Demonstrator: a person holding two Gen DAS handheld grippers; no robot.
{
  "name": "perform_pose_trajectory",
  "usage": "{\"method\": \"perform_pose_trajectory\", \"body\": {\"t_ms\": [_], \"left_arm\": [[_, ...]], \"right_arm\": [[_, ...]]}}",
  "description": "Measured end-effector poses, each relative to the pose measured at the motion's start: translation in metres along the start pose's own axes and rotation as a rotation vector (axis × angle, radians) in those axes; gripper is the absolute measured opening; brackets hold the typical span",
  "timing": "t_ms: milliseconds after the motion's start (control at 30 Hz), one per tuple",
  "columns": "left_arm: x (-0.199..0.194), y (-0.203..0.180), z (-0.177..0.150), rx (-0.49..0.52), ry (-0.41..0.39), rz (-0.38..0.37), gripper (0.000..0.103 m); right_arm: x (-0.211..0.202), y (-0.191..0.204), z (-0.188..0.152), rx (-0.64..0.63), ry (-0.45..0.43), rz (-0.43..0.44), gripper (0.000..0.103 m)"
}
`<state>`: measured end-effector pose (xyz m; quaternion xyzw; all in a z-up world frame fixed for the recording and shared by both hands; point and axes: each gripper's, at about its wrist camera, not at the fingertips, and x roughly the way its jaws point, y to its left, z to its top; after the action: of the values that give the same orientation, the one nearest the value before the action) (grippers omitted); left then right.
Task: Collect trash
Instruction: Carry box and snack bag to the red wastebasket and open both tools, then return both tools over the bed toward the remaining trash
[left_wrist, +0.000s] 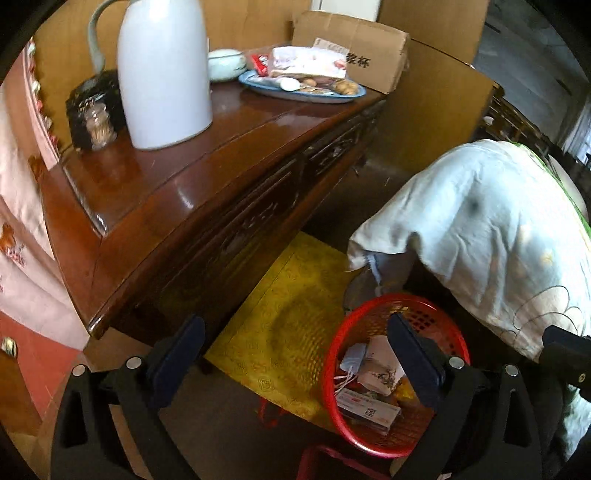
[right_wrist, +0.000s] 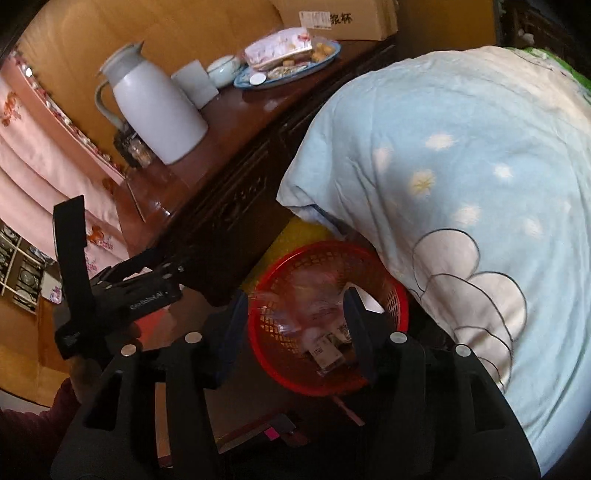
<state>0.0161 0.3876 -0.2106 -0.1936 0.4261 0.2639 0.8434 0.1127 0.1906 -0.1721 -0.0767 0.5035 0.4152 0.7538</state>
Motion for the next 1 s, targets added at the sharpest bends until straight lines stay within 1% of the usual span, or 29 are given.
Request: {"method": "perform_pose_trajectory", "body": {"t_ms": [67, 167, 233, 333, 433, 633, 800, 1000], "left_arm": [[0.002, 0.000, 0.000, 0.001, 0.008, -0.004, 0.097], [0.003, -0.005, 0.000, 0.018, 0.014, -0.018, 0.097], [-0.002, -0.010, 0.000, 0.034, 0.002, -0.018, 0.097], [-0.016, -0.021, 0.001, 0.062, -0.034, -0.025, 0.097], [-0.030, -0.034, 0.001, 0.099, -0.065, -0.037, 0.097], [-0.068, -0.073, -0.002, 0.214, -0.157, -0.047, 0.097], [-0.105, -0.110, -0.010, 0.318, -0.245, -0.051, 0.097], [-0.143, -0.154, -0.026, 0.427, -0.334, -0.052, 0.097]], "right_arm": [[0.001, 0.000, -0.001, -0.022, -0.002, -0.032, 0.055], [-0.009, -0.005, -0.002, -0.013, -0.028, -0.042, 0.055], [-0.019, -0.009, 0.000, -0.004, -0.049, -0.048, 0.056], [-0.034, -0.016, -0.001, 0.018, -0.091, -0.053, 0.059], [-0.051, -0.023, -0.006, 0.036, -0.129, -0.057, 0.060], [-0.091, -0.034, -0.022, 0.060, -0.217, -0.070, 0.062], [-0.131, -0.045, -0.040, 0.081, -0.305, -0.086, 0.065], [-0.181, -0.066, -0.071, 0.134, -0.422, -0.117, 0.070]]}}
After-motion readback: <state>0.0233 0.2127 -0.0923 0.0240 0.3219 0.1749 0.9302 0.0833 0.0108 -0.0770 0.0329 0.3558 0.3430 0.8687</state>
